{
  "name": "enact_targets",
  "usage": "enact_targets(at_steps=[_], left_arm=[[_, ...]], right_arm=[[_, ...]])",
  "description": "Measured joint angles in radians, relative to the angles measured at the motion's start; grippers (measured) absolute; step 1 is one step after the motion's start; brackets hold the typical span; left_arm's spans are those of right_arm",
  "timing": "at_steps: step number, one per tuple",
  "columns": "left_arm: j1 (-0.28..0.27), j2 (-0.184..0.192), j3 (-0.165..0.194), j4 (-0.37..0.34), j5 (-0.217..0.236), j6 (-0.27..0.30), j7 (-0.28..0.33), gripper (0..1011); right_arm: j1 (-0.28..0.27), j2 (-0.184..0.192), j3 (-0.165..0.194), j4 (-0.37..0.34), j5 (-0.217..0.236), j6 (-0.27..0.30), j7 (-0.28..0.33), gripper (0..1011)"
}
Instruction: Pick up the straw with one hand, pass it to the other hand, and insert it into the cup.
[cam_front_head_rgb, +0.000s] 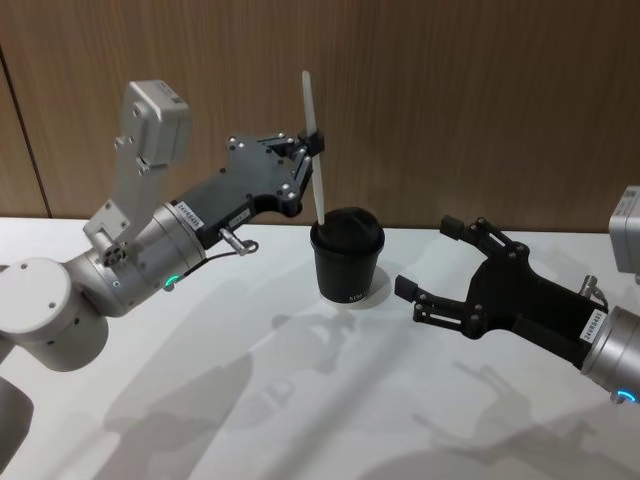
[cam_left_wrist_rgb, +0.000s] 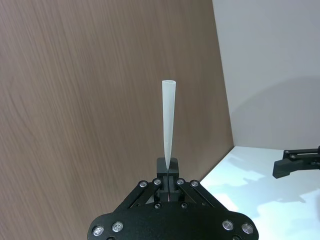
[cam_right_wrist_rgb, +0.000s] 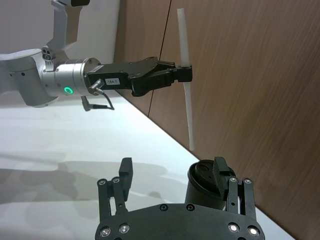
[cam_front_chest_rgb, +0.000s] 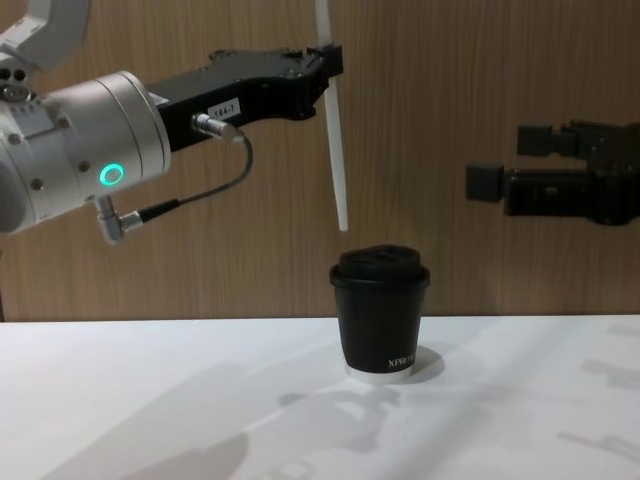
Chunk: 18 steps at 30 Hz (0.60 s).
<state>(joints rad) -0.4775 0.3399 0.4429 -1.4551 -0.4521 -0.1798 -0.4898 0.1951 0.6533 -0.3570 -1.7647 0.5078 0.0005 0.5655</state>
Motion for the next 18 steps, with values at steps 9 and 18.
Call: enact_targets(at_steps=[9, 18], left_arm=[[-0.012, -0.014, 0.001, 0.036, 0.004, -0.006, -0.016, 7], [-0.027, -0.030, 0.001, 0.080, 0.016, -0.018, -0.028, 7]], right_arm=[[0.000, 0.000, 0.000, 0.000, 0.000, 0.000, 0.000, 1001], [0.000, 0.000, 0.000, 0.000, 0.000, 0.000, 0.000, 1001]])
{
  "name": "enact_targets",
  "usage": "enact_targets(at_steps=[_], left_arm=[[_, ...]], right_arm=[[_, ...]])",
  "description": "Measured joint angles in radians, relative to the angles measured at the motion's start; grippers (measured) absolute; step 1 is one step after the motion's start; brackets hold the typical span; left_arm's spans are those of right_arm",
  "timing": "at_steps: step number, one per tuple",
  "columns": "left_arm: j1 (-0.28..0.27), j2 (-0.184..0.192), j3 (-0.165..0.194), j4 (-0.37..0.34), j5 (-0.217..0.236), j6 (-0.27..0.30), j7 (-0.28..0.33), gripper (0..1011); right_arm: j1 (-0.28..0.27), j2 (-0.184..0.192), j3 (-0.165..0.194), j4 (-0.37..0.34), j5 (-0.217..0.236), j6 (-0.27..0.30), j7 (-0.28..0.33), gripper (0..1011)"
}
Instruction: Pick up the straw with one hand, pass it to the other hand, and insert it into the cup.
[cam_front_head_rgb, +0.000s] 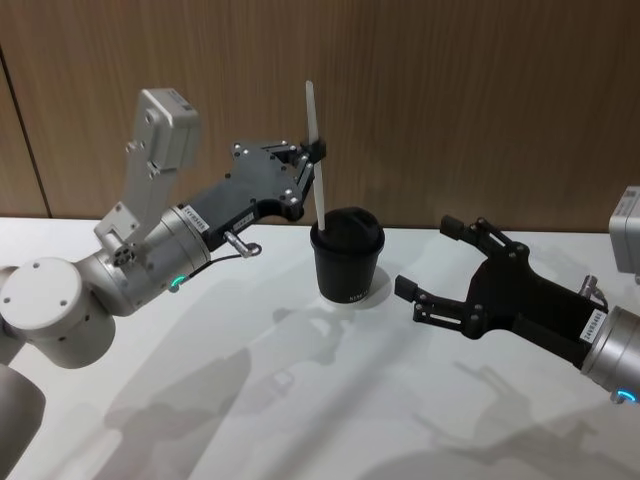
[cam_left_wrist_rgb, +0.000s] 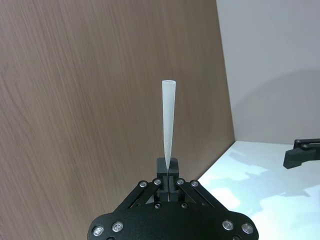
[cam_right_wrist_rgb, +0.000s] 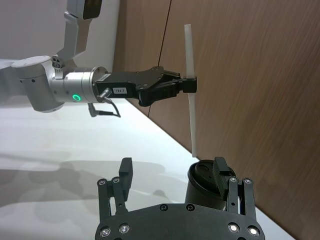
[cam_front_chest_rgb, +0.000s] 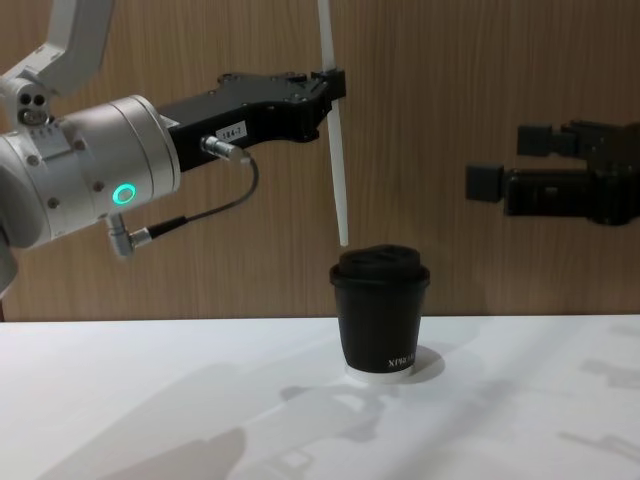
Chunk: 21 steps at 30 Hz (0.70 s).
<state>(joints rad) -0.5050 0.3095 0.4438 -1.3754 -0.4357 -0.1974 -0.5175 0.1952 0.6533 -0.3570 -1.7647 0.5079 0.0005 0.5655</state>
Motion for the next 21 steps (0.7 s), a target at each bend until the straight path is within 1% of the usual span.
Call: enact_targets(at_steps=[11, 21], left_arm=[[-0.017, -0.020, 0.000, 0.045, 0.005, -0.012, -0.017, 7], [-0.025, -0.034, -0.004, 0.070, 0.008, -0.021, -0.030, 7]], right_arm=[[0.000, 0.000, 0.000, 0.000, 0.000, 0.000, 0.000, 1001], [0.000, 0.000, 0.000, 0.000, 0.000, 0.000, 0.000, 1001]])
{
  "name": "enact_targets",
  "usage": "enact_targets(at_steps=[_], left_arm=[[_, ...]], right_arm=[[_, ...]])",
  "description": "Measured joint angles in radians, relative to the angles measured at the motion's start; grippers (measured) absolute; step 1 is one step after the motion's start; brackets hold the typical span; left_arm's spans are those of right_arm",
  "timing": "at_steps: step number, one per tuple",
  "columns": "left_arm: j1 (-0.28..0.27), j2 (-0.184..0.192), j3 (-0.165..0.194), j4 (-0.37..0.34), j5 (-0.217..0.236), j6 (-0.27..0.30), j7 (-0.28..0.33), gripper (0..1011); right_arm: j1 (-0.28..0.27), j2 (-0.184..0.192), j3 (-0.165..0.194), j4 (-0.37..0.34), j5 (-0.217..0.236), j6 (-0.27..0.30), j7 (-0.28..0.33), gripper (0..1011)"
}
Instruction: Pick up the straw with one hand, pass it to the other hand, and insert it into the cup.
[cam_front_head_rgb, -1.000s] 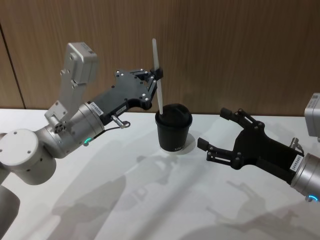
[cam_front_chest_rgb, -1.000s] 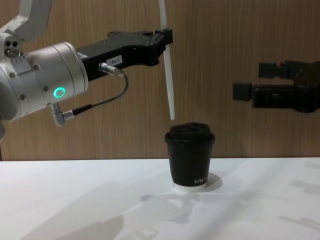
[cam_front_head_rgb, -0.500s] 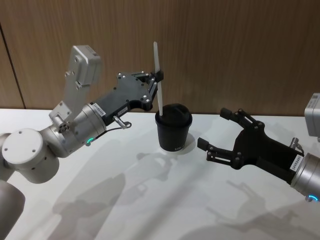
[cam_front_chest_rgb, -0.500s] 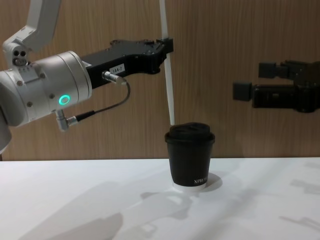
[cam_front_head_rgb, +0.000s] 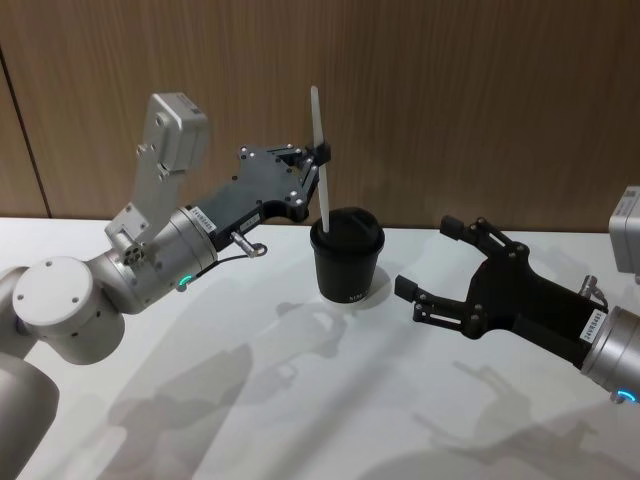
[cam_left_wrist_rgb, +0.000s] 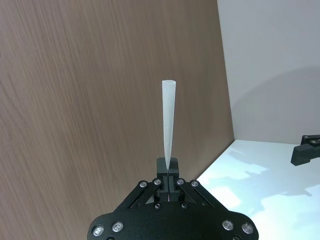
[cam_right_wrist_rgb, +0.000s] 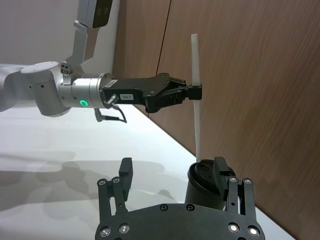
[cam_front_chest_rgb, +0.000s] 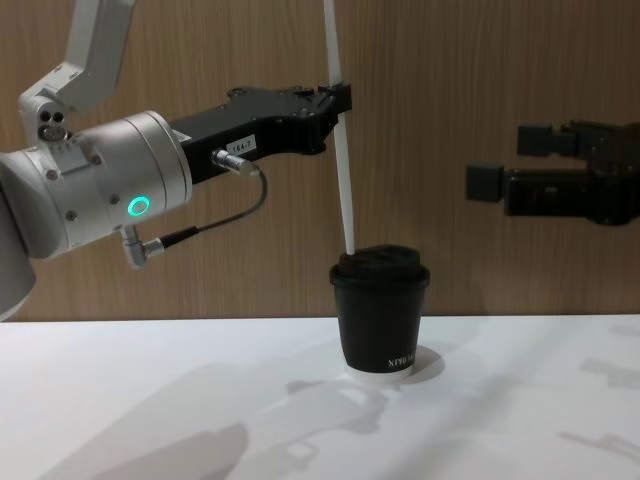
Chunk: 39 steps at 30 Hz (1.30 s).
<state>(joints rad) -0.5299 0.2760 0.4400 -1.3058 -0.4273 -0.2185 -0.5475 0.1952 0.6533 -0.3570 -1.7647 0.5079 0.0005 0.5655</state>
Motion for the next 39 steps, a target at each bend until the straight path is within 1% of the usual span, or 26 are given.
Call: enact_targets(at_steps=[15, 32, 39], left_arm=[[-0.020, -0.022, -0.007, 0.056, -0.001, -0.013, -0.025, 7], [-0.051, -0.039, -0.009, 0.126, -0.030, -0.019, -0.062, 7], [-0.066, -0.048, -0.004, 0.160, -0.040, -0.020, -0.076, 7]], right_arm=[[0.000, 0.000, 0.000, 0.000, 0.000, 0.000, 0.000, 1001], [0.000, 0.000, 0.000, 0.000, 0.000, 0.000, 0.000, 1001], [0.000, 0.000, 0.000, 0.000, 0.000, 0.000, 0.000, 1001]])
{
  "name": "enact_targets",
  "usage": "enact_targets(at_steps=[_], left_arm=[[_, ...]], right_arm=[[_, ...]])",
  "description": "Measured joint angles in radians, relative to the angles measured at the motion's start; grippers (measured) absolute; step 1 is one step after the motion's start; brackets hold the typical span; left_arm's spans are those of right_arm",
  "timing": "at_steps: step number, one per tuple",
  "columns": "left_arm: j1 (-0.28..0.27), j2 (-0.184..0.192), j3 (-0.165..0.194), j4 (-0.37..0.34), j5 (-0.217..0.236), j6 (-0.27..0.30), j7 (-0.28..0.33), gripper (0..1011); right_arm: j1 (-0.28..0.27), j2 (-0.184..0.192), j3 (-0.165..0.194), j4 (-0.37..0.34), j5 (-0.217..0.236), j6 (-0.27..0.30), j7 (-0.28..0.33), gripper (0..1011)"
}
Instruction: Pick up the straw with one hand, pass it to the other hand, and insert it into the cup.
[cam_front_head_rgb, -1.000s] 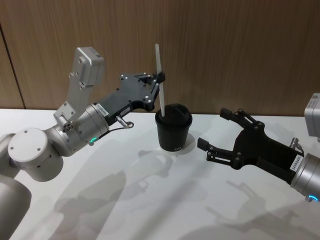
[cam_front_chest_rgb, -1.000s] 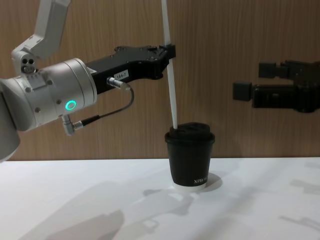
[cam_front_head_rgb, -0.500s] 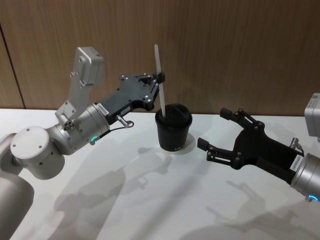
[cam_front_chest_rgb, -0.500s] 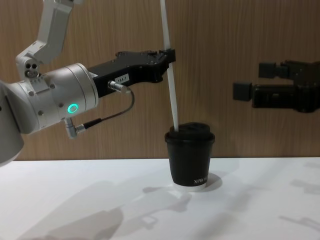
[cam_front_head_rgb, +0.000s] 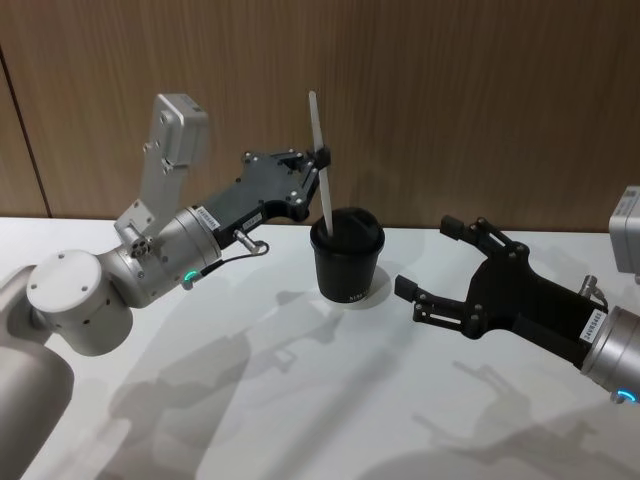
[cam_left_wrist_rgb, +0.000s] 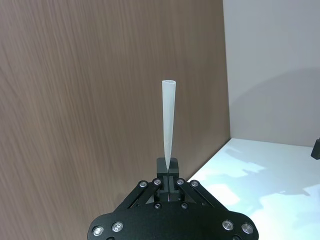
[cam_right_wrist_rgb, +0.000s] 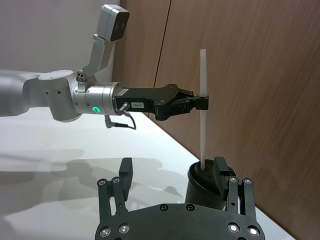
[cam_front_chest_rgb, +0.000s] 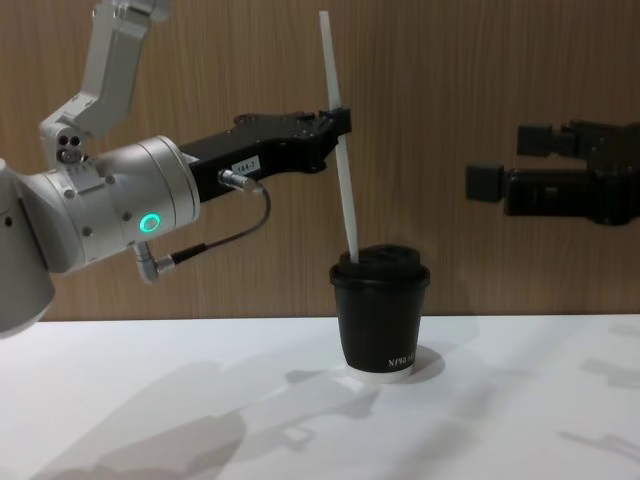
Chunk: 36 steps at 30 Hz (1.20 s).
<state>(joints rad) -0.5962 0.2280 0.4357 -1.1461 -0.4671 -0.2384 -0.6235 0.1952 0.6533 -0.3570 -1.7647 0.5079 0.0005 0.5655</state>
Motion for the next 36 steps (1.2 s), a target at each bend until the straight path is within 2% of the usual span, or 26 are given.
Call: enact_targets(at_steps=[15, 29, 36], left_arm=[[-0.024, -0.020, 0.014, 0.047, -0.004, -0.001, -0.013, 7], [-0.030, -0.035, 0.022, 0.065, 0.025, 0.002, 0.011, 8], [-0.030, -0.038, 0.023, 0.069, 0.034, 0.002, 0.019, 167]], right_arm=[[0.000, 0.000, 0.000, 0.000, 0.000, 0.000, 0.000, 1001], [0.000, 0.000, 0.000, 0.000, 0.000, 0.000, 0.000, 1001], [0.000, 0.000, 0.000, 0.000, 0.000, 0.000, 0.000, 1001]])
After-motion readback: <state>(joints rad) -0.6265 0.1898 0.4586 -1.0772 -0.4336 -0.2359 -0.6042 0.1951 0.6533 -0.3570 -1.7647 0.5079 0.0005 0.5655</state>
